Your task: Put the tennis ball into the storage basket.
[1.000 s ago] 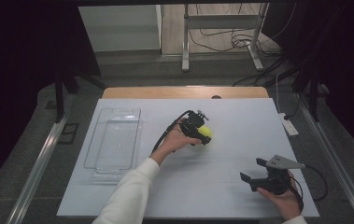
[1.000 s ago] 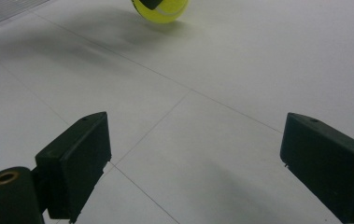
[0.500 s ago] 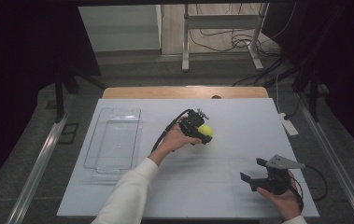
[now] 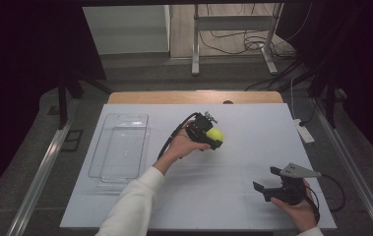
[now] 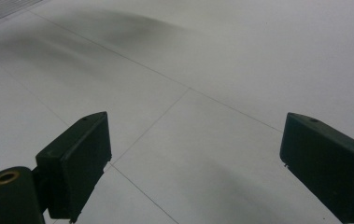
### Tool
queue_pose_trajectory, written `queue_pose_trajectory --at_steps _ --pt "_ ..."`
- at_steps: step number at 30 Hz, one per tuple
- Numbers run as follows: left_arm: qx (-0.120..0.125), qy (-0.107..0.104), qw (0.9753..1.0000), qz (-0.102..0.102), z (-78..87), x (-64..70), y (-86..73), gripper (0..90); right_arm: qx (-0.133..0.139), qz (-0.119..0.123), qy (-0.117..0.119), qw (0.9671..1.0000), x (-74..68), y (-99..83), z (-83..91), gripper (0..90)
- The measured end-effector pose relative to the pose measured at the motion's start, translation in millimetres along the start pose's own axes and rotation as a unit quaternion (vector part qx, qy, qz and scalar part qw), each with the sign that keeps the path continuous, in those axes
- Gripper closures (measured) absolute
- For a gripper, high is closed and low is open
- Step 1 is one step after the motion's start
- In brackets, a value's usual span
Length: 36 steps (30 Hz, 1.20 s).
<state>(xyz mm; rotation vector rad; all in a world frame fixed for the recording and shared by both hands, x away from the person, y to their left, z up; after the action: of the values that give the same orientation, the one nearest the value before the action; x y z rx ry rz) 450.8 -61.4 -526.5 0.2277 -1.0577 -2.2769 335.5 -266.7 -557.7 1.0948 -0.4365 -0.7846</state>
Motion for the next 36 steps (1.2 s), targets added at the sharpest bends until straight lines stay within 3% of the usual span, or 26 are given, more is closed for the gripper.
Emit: queue_pose_trajectory --at_steps 13,36 --pt "0.017 0.002 0.9998 -0.013 11.2 7.9 5.0 26.8 0.0 0.0 0.0 1.0 0.3 0.0 0.0 9.2" --pt "0.057 0.006 0.9984 -0.002 34.4 5.5 11.2 26.8 -0.001 -0.001 -0.004 1.0 1.5 -0.6 0.0 9.2"
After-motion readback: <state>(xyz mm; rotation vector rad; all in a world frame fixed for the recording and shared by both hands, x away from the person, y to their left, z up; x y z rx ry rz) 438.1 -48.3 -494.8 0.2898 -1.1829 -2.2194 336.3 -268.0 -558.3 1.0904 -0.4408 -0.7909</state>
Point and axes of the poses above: each handheld gripper's, and its own axes: z roughly backward along the jaws, y roughly out of its top, x roughly to its right, the point moved 9 cm from there along -z, roughly forward along the jaws, and after that the axes turned 9 degrees about x, right-handed, at the moved point
